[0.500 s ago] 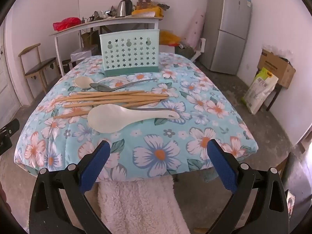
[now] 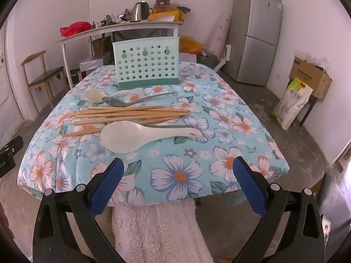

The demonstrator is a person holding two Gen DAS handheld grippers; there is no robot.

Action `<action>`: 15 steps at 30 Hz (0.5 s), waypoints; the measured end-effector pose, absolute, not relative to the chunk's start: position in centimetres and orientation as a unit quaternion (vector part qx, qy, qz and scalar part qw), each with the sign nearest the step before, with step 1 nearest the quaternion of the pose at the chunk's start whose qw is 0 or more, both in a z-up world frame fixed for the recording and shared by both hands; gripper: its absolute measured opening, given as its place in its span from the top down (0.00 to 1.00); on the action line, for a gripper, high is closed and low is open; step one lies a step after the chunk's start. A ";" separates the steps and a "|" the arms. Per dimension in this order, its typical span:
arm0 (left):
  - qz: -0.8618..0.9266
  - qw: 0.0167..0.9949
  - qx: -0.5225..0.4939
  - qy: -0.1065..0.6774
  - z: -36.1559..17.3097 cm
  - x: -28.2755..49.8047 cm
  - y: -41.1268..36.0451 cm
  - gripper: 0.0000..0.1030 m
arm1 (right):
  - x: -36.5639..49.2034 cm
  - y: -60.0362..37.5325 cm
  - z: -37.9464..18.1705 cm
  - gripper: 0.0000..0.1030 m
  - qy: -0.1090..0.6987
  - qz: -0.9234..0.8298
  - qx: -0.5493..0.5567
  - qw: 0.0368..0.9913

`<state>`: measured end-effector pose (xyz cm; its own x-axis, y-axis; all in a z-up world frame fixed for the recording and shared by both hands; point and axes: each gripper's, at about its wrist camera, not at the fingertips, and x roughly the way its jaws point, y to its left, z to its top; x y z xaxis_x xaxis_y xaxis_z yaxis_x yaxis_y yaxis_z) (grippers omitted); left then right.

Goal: Organize utensils

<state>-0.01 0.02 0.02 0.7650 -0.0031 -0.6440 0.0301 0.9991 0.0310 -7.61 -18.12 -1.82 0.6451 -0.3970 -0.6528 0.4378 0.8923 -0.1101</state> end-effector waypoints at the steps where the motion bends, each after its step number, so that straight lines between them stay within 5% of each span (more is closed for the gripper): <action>1: -0.009 0.939 0.020 0.343 0.0 0.0 0.0 0.05 | -7.6 -18.1 -1.8 0.08 0.353 -0.231 0.030 0.906; 15: -0.008 0.939 0.018 0.343 0.0 0.0 0.0 0.05 | -7.9 -18.1 -1.6 0.08 0.352 -0.231 0.027 0.907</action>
